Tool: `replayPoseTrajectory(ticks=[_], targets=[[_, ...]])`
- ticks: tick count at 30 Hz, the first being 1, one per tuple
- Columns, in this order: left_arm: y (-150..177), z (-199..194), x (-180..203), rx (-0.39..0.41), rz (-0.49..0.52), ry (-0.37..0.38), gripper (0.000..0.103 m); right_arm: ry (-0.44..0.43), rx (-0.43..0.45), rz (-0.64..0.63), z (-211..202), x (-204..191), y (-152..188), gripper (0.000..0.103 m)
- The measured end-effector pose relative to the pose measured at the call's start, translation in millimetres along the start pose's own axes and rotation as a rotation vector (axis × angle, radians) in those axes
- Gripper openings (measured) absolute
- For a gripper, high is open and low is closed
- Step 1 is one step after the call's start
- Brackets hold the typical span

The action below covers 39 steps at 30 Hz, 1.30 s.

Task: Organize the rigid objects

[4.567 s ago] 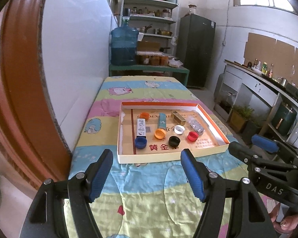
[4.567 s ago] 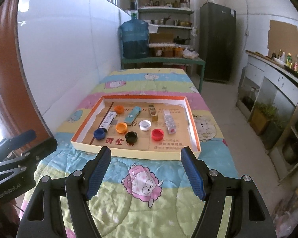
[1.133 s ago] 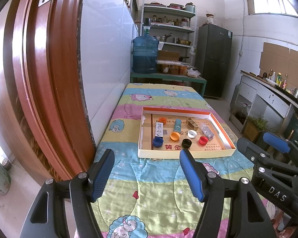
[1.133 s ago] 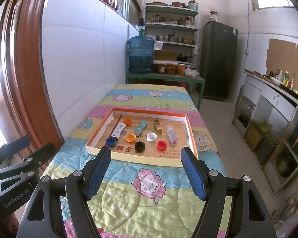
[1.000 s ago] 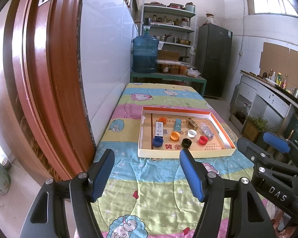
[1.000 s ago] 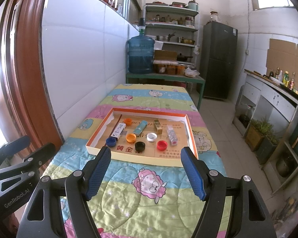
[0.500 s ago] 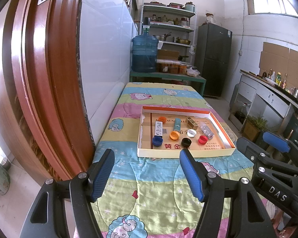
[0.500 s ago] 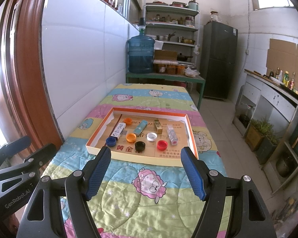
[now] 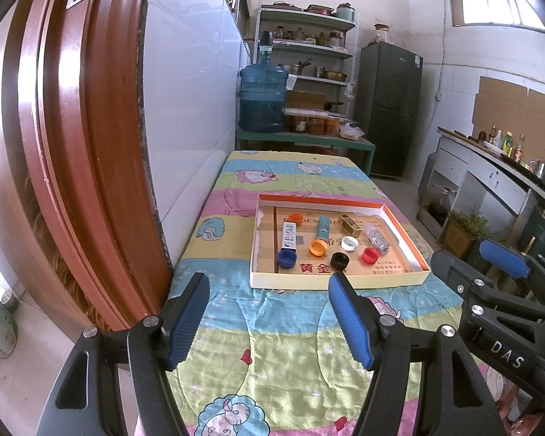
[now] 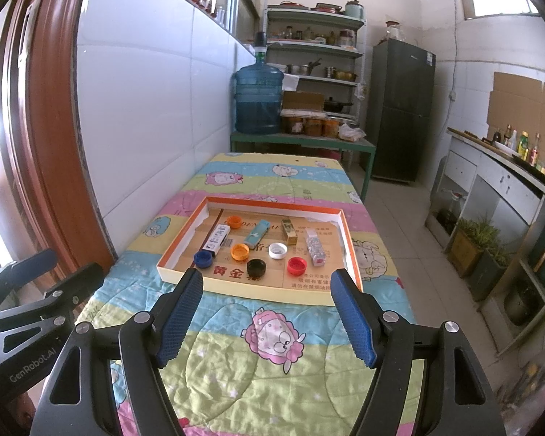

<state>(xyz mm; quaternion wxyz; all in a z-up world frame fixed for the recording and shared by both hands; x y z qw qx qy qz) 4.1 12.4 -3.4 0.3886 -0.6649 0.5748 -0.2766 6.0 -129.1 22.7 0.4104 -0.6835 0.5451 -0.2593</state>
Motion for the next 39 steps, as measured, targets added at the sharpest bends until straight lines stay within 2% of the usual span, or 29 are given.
replayPoseTrajectory(ticks=[32, 36, 39], targets=[[1, 0, 1, -0.001, 0.001, 0.005, 0.068, 0.002, -0.003, 0.000, 0, 0, -2, 0.074], [3, -4, 4, 0.028, 0.005, -0.040, 0.068, 0.003, 0.000, 0.000, 3, -1, 0, 0.074], [5, -5, 9, 0.032, 0.009, -0.033, 0.068, 0.004, 0.000, 0.006, 6, 1, 5, 0.074]])
Point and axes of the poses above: each gripper's, at about its wrist camera, not at the fingertips, and z roughly the way its jaws point, x to its right, y to its underside, the point moved 2 cm from there along z, roughly the way its jaws point, and after that the axes turned 14 degrees about -y, right-handed, at the moved point
